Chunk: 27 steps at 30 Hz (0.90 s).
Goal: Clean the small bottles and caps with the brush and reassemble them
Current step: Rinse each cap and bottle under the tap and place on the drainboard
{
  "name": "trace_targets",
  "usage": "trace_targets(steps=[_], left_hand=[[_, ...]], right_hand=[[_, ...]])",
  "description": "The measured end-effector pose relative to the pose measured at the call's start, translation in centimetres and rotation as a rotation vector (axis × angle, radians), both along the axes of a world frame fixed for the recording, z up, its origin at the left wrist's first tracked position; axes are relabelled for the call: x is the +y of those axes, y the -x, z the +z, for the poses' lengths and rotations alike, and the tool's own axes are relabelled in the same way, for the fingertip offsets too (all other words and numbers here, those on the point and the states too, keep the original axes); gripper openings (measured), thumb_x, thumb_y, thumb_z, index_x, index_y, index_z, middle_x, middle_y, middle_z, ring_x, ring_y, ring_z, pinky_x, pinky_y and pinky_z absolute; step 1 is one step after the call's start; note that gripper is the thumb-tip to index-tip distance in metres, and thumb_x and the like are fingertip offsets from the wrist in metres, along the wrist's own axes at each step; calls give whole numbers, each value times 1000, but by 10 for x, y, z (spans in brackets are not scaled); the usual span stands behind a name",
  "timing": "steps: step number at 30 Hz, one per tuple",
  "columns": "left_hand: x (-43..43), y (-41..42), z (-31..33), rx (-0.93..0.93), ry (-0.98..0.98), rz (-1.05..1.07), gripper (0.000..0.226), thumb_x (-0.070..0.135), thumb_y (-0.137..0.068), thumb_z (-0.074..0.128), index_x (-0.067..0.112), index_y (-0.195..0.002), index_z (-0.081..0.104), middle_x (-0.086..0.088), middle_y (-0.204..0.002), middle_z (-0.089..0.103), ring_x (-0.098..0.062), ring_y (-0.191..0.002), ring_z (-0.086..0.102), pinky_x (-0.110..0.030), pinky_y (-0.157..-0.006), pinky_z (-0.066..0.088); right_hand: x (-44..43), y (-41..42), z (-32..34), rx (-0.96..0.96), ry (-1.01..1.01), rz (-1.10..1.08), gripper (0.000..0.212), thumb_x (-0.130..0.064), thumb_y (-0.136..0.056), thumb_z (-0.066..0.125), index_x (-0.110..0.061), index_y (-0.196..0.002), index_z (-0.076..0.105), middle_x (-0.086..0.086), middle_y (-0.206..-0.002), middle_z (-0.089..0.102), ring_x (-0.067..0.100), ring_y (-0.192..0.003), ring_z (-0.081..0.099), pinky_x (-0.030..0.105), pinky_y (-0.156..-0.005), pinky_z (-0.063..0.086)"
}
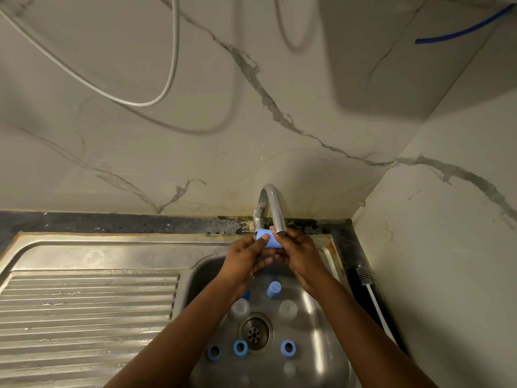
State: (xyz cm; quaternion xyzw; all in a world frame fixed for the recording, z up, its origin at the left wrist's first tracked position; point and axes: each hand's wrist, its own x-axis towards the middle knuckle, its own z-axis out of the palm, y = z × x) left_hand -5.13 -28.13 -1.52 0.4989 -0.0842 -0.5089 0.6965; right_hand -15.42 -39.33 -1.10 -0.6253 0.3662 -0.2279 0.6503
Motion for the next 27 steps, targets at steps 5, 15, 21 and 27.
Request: trace_targets(steps=[5, 15, 21, 27], left_hand=[[-1, 4, -1, -59, 40, 90, 38, 32, -108, 57, 0, -120, 73, -24, -109, 77, -31, -98, 77, -35, -89, 65], [-10, 6, -4, 189, -44, 124, 40, 35, -113, 45, 3, -129, 64, -24, -103, 76, -18, -71, 70, -29, -65, 64], [-18, 9, -3, 188, -131, 86, 43, 35, -114, 41, 0, -126, 63, -15, -79, 72, -15, -61, 66, -26, -61, 61], [-20, 7, -3, 222, -126, 99, 42, 34, -114, 43, -1, -126, 63, -15, -78, 72, -15, -58, 62, -23, -53, 59]], right_hand=[[1, 5, 10, -212, -391, 24, 26, -14, -101, 62, -8, -123, 72, 20, -120, 73, 26, -97, 73, 30, -75, 60], [16, 5, 18, -216, -343, 56, 29, -9, -93, 73, -5, -121, 73, 18, -112, 76, 24, -90, 77, 22, -73, 61], [12, -5, 10, -104, -285, -216, 18, -19, -97, 71, -6, -108, 75, 17, -93, 79, 24, -74, 76, 24, -63, 62], [14, 2, 7, -145, -266, -37, 22, -16, -93, 75, -7, -113, 75, 14, -104, 79, 26, -93, 77, 26, -77, 62]])
